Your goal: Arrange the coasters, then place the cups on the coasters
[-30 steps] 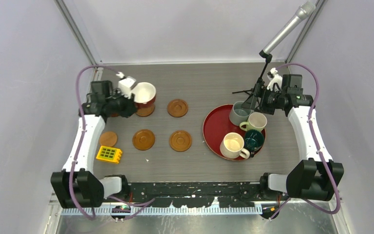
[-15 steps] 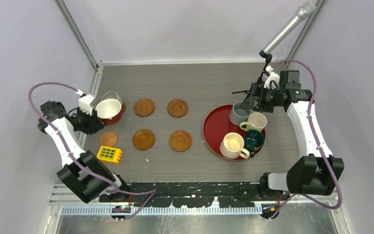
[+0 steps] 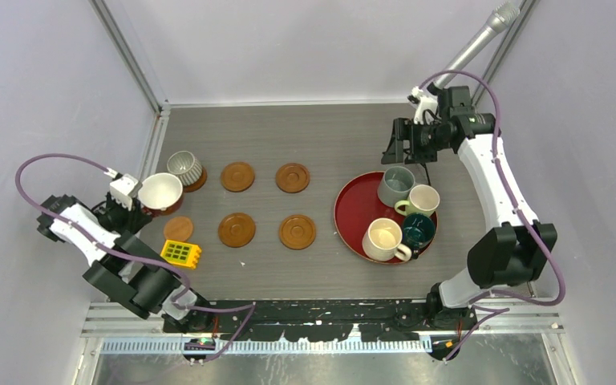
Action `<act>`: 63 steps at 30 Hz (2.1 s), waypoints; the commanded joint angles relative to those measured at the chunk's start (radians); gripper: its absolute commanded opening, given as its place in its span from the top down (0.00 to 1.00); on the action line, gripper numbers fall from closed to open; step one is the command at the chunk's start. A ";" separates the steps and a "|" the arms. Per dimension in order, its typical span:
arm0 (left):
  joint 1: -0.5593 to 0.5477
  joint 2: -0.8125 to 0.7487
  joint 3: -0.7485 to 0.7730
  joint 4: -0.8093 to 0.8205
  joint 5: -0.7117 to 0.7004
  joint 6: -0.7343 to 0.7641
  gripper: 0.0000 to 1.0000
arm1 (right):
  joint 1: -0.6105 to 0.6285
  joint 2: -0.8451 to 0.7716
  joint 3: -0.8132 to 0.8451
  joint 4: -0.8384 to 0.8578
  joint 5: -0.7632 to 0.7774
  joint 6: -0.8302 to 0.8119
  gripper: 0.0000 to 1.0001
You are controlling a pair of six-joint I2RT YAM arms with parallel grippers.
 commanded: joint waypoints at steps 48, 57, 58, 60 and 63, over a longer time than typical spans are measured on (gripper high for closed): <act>0.055 0.181 -0.184 0.075 0.056 0.401 0.69 | 0.104 0.123 0.249 -0.180 0.128 -0.068 0.20; 0.056 0.175 -0.175 0.033 0.021 0.426 0.54 | 0.107 0.128 0.249 -0.178 0.127 -0.071 0.20; 0.056 0.175 -0.171 0.026 0.020 0.427 0.54 | 0.106 0.129 0.248 -0.179 0.127 -0.072 0.20; 0.056 0.173 -0.158 0.000 0.015 0.432 0.55 | 0.107 0.127 0.248 -0.178 0.126 -0.074 0.20; 0.057 0.163 -0.142 -0.033 0.007 0.449 0.55 | 0.107 0.125 0.243 -0.178 0.126 -0.080 0.20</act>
